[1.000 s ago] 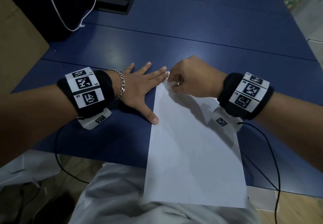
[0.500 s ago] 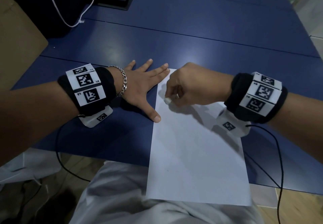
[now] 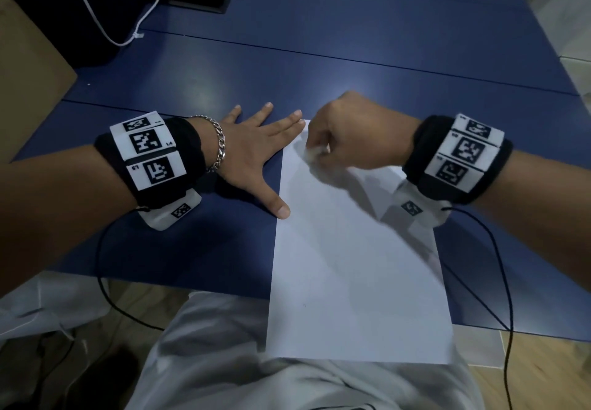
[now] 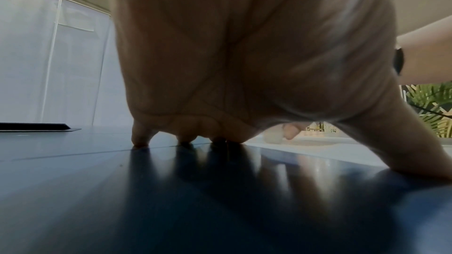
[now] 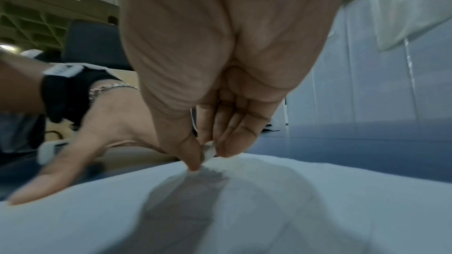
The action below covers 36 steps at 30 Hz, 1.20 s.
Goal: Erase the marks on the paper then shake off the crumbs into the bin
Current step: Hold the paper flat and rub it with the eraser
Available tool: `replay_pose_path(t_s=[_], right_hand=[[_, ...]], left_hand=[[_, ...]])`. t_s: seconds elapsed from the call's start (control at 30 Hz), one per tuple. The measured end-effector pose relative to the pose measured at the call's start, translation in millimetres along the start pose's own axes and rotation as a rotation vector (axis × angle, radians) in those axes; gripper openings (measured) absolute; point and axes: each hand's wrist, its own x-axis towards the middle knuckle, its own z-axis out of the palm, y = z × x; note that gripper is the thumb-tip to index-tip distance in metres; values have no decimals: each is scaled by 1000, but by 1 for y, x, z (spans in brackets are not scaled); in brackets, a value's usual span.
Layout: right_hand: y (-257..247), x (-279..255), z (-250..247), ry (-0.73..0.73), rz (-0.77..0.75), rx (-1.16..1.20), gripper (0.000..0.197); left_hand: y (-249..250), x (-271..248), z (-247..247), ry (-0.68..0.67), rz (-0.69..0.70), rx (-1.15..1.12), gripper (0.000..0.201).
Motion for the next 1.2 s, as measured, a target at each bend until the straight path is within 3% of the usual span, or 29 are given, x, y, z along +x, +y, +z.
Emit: replay_pose_path(t_s=[0.1, 0.27, 0.47, 0.7, 0.9, 1.0, 1.13, 1.2], right_hand=[[0, -1, 4, 62, 46, -5, 11], [-20, -27, 10, -51, -70, 52, 10], [27, -39, -3, 64, 204, 53, 17], [31, -41, -4, 27, 263, 93, 16], [10, -26, -13, -5, 170, 112, 21], [-8, -18, -3, 4, 48, 103, 17], [-17, -18, 6, 58, 11, 54, 11], [-25, -25, 11, 12, -43, 44, 7]], left_hand=[[0, 0, 0, -9, 1, 1, 159], [2, -1, -1, -7, 5, 8, 159], [3, -8, -1, 48, 22, -18, 159], [12, -24, 4, 55, 60, -37, 122], [14, -24, 16, 15, 45, 1, 154], [16, -24, 14, -10, 29, 6, 160], [17, -22, 12, -16, 16, 6, 164], [16, -21, 13, -12, 15, 12, 165]])
